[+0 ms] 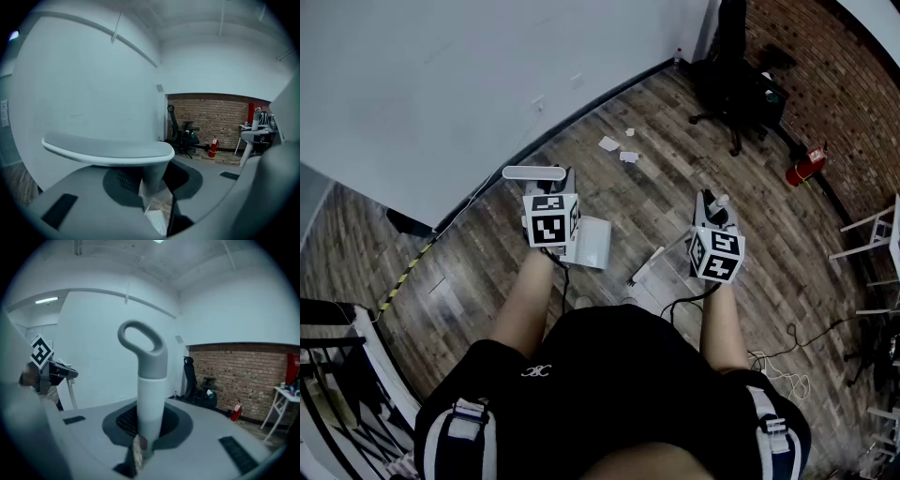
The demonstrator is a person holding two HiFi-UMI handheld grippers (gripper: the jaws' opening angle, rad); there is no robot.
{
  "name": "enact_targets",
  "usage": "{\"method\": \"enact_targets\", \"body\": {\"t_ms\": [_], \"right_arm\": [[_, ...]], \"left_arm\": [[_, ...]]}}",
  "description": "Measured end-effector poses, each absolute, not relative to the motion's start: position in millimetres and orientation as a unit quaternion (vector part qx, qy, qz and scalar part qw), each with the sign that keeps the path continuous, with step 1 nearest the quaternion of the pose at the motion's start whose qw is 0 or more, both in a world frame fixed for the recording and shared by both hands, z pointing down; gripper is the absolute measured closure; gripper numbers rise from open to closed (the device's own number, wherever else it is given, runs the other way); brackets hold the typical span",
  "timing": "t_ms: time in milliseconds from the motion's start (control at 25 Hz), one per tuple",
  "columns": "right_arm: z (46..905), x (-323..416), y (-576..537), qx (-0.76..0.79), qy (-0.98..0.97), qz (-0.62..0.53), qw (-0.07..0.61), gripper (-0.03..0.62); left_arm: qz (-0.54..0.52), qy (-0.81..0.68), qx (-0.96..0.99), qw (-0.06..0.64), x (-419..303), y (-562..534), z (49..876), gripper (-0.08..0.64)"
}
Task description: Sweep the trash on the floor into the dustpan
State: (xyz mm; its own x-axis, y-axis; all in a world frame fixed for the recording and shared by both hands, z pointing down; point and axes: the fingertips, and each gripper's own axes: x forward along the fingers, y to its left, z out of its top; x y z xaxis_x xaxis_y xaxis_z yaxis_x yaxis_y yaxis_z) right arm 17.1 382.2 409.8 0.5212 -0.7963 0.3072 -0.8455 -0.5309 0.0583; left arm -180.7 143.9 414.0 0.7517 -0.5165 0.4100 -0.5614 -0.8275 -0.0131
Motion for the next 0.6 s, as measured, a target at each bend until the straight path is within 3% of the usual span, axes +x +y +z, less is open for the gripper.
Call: {"method": "enact_targets", "body": {"t_ms": [600], "right_arm": [[413.6,65.0,422.7,0.870,-0.473,0.107,0.088,0.548]], "left_arm": [[0.210,-0.301,0.929,0.055,-145.7,176.1,411.8,0.457]]}}
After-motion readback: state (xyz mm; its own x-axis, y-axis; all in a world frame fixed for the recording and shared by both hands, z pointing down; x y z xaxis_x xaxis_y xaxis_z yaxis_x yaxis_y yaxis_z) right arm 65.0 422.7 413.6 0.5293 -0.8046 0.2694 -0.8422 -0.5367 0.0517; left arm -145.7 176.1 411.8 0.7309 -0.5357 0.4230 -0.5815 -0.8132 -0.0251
